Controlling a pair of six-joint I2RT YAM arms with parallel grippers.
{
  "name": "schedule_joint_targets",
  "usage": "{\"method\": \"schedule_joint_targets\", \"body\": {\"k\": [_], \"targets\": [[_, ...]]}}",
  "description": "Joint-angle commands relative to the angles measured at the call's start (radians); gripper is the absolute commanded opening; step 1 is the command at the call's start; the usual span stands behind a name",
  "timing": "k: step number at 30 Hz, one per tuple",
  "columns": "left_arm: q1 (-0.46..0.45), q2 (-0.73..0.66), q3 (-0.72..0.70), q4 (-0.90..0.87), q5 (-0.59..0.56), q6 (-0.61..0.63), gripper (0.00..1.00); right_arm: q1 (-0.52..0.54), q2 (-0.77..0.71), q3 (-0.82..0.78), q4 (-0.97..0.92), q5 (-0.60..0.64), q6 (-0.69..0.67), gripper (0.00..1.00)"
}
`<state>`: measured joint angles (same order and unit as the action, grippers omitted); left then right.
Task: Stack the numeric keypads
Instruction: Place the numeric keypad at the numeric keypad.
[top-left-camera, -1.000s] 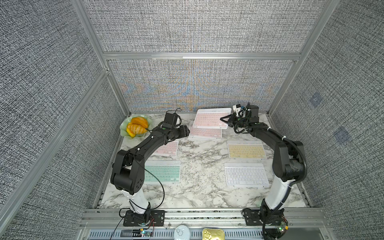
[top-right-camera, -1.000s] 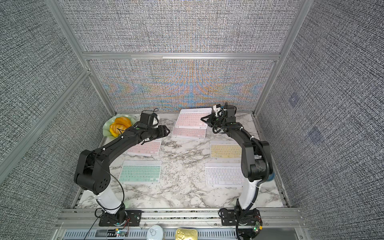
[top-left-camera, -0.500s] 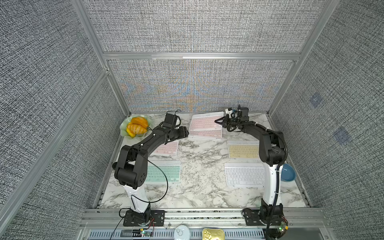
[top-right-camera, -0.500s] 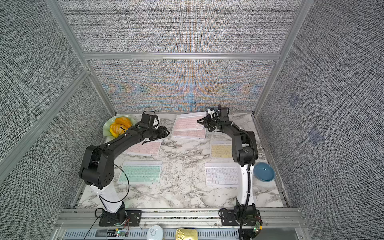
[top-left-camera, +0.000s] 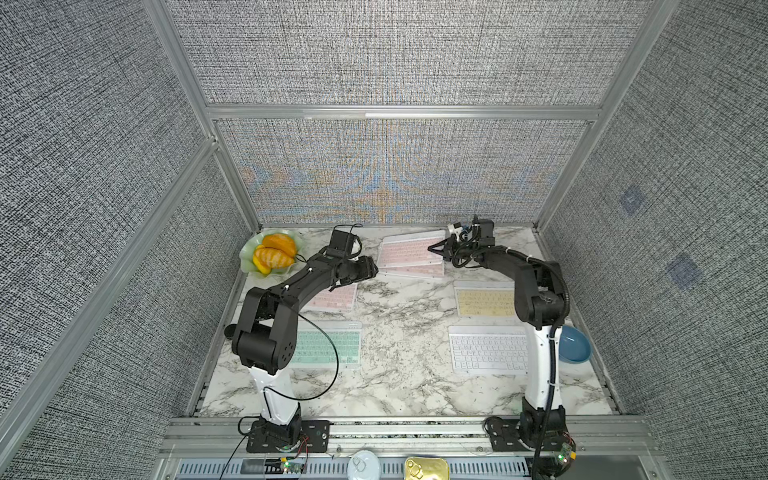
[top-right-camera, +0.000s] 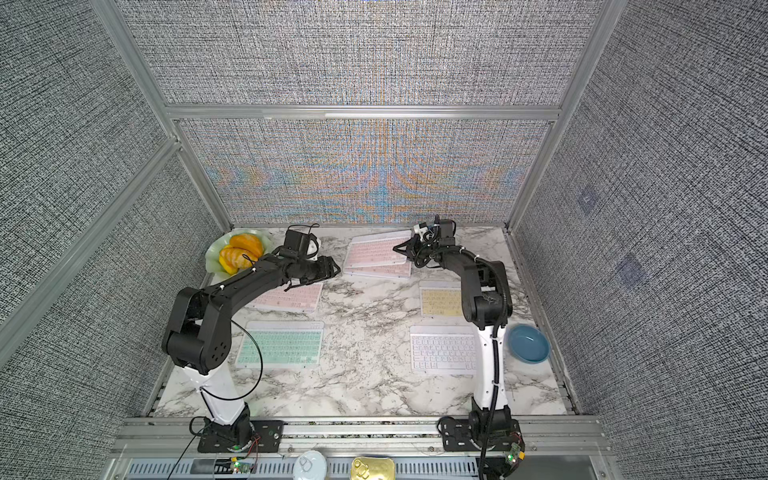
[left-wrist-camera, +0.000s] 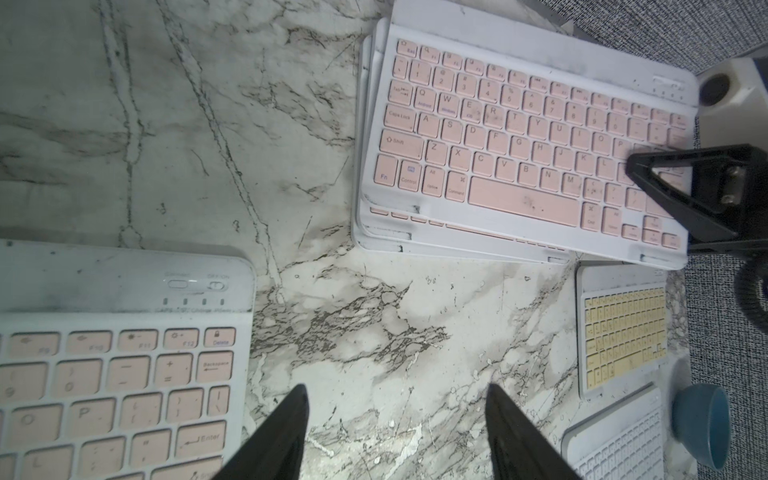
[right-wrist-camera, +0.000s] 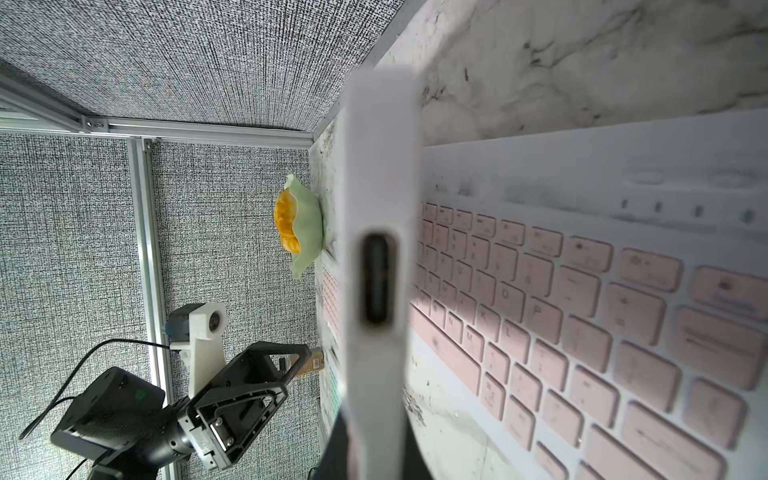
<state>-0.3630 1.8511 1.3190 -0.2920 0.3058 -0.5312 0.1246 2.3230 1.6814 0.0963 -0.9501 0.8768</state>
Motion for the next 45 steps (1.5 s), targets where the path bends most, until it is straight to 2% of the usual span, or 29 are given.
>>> {"method": "schedule_joint_targets", "body": {"k": [1,9,14,21,25,30,35,45], "targets": [[0.001,0.005,-0.004,0.025,0.013,-0.008,0.68,0.000,0.005,0.004,0.019,-0.036,0.004,0.00],[0.001,-0.004,-0.030,0.039,0.018,-0.014,0.68,-0.002,0.009,0.013,-0.073,-0.012,-0.052,0.00],[0.002,-0.012,-0.043,0.046,0.019,-0.016,0.68,-0.003,0.015,0.043,-0.147,0.011,-0.094,0.04],[0.002,-0.018,-0.058,0.057,0.026,-0.019,0.68,-0.008,0.023,0.062,-0.197,0.039,-0.120,0.16],[0.001,-0.020,-0.065,0.063,0.030,-0.020,0.68,-0.011,0.027,0.079,-0.233,0.065,-0.137,0.29],[0.002,-0.023,-0.075,0.072,0.039,-0.021,0.68,-0.013,0.030,0.122,-0.339,0.125,-0.207,0.39],[0.002,-0.021,-0.075,0.077,0.042,-0.022,0.68,-0.013,0.035,0.163,-0.436,0.196,-0.269,0.41],[0.001,-0.027,-0.083,0.077,0.041,-0.022,0.68,-0.017,0.044,0.180,-0.467,0.244,-0.281,0.43]]}}
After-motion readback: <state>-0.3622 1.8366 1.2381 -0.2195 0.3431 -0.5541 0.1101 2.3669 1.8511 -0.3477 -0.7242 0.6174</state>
